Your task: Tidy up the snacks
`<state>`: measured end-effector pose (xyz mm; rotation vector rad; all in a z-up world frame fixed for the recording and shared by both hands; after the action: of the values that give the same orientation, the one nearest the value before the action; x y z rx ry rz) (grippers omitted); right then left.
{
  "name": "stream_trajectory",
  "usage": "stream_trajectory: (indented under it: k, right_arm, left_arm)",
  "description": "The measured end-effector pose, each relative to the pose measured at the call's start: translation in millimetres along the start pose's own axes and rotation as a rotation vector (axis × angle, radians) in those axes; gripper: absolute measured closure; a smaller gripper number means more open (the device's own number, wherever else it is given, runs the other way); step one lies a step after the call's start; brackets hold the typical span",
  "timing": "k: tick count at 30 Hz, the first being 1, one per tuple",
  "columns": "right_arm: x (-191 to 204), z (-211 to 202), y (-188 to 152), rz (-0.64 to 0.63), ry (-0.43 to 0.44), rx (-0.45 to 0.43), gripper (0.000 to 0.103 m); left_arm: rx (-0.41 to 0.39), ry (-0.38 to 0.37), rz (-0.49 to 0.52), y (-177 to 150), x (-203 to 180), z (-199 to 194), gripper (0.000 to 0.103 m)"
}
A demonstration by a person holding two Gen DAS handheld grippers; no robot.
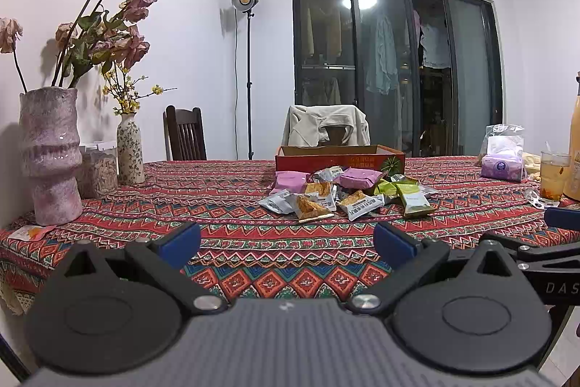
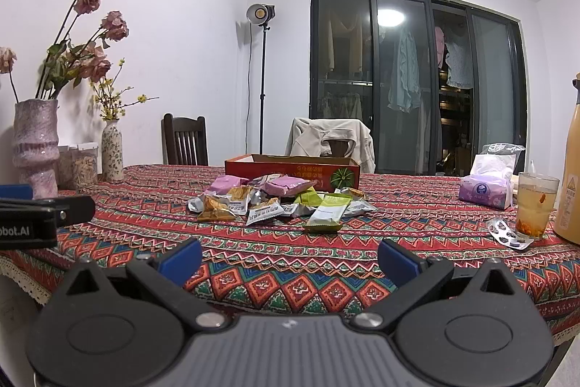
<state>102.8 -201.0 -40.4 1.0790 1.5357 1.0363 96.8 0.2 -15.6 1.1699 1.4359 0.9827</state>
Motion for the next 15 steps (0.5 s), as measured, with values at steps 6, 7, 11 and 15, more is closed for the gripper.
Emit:
stream_trajectory:
  k: [6,7,11,15]
  right_arm:
    - [-1.0,0.0,2.2,0.0,0.0,0.001,0.0]
    - [-1.4,-0.2,2.8,0.0,0.0,0.001,0.0]
    - [1.2,0.4,-2.2,0.0,0.001,0.001,0.0]
    - [0.6,0.7,-1.2,0.0,0.001,0.002,0.0]
  left_arm:
    - [0.0,0.0,0.001,-0.1,0.0,0.2,0.0]
    - [0.0,0.0,0.001,-0.2,-0.1,0.2,0.0]
    - [0.0,0.0,0.001,-0.2,-0.1,0.3,0.0]
    - [0.001,0.0,0.002,0.0,-0.1,0.0,0.0]
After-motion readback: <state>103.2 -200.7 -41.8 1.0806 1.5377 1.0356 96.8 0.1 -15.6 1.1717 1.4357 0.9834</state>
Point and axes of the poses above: each gripper's, at about its wrist camera, not at the fingertips, and z roughly the way its jaws point, x to its left, y to its top, the point moved 10 cm from there along z, roughly the way its jaws point, and after that the axes turned 13 degrees about -z, right-handed, at the moved point
